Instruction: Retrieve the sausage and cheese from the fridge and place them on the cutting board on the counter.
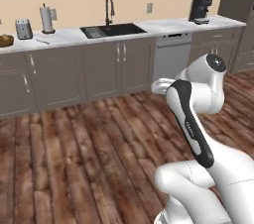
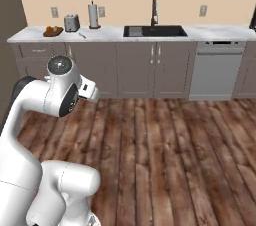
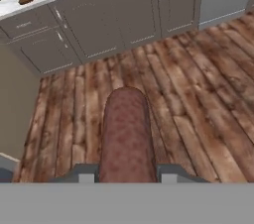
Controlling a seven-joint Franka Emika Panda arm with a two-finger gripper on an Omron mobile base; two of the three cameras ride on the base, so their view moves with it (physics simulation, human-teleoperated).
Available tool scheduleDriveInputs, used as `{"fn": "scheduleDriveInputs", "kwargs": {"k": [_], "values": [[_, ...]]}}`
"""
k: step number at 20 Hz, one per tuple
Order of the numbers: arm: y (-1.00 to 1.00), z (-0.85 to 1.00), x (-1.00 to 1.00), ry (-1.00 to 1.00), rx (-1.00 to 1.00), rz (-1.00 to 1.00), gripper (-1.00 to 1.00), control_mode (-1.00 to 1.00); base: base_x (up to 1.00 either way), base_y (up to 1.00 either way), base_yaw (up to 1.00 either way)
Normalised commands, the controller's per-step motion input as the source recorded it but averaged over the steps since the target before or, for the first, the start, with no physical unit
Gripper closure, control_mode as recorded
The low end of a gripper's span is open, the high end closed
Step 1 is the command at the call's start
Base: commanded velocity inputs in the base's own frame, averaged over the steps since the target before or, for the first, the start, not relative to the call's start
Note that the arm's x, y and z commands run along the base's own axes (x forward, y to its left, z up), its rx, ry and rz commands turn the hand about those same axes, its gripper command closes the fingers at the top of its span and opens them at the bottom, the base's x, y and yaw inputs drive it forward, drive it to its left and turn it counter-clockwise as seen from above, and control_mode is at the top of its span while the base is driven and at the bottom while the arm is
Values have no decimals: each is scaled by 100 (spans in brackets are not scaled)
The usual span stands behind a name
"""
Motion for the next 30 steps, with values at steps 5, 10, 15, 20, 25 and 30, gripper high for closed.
{"fn": "scheduleDriveInputs", "kwargs": {"k": [5,10,15,20,25,30], "values": [[0,0,0,0,0,0,100,100,100,26,22],[0,0,0,0,0,0,100,100,100,32,18],[0,0,0,0,0,0,100,100,100,47,22],[0,0,0,0,0,0,100,100,100,89,21],[0,0,0,0,0,0,100,100,100,100,11],[0,0,0,0,0,0,100,100,100,100,1]]}}
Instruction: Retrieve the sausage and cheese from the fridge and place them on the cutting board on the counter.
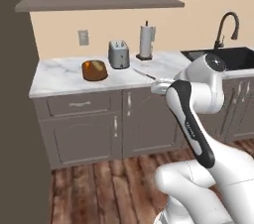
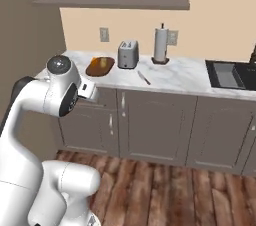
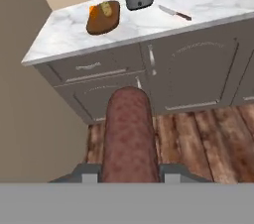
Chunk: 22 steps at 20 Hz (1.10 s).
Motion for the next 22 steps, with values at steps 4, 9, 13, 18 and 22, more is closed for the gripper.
{"fn": "scheduleDriveInputs", "kwargs": {"k": [4,9,13,18,22], "values": [[0,0,0,0,0,0,100,100,100,100,0],[0,0,0,0,0,0,100,100,83,80,0],[0,0,0,0,0,0,100,100,76,60,0],[0,0,0,0,0,0,100,100,31,17,2],[0,0,0,0,0,0,100,100,82,1,0]]}}
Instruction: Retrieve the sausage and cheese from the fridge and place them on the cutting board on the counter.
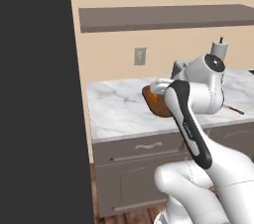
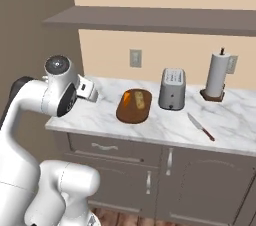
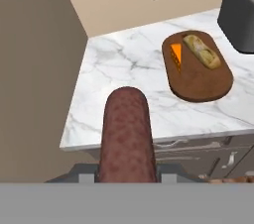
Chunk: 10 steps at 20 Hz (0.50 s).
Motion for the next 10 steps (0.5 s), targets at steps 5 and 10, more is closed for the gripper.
{"fn": "scheduleDriveInputs", "kwargs": {"k": [5,10], "values": [[0,0,0,0,0,0,100,100,60,-4,-1],[0,0,0,0,0,0,100,100,38,-1,0]]}}
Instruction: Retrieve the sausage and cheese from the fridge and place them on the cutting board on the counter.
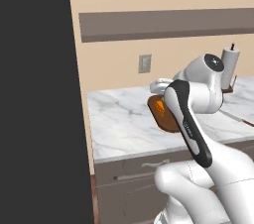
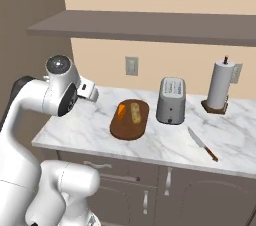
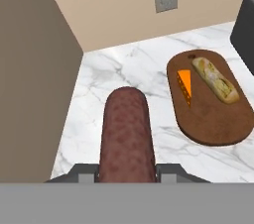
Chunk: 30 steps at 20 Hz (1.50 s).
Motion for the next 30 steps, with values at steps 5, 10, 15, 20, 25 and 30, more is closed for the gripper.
{"fn": "scheduleDriveInputs", "kwargs": {"k": [5,10,15,20,25,30], "values": [[0,0,0,0,0,0,100,100,10,-1,0],[0,0,0,0,0,0,100,100,27,0,0],[0,0,0,0,0,0,100,100,15,0,0],[0,0,0,0,0,0,100,100,0,0,0],[0,0,0,0,0,0,100,100,0,0,0],[0,0,0,0,0,0,100,100,0,0,0]]}}
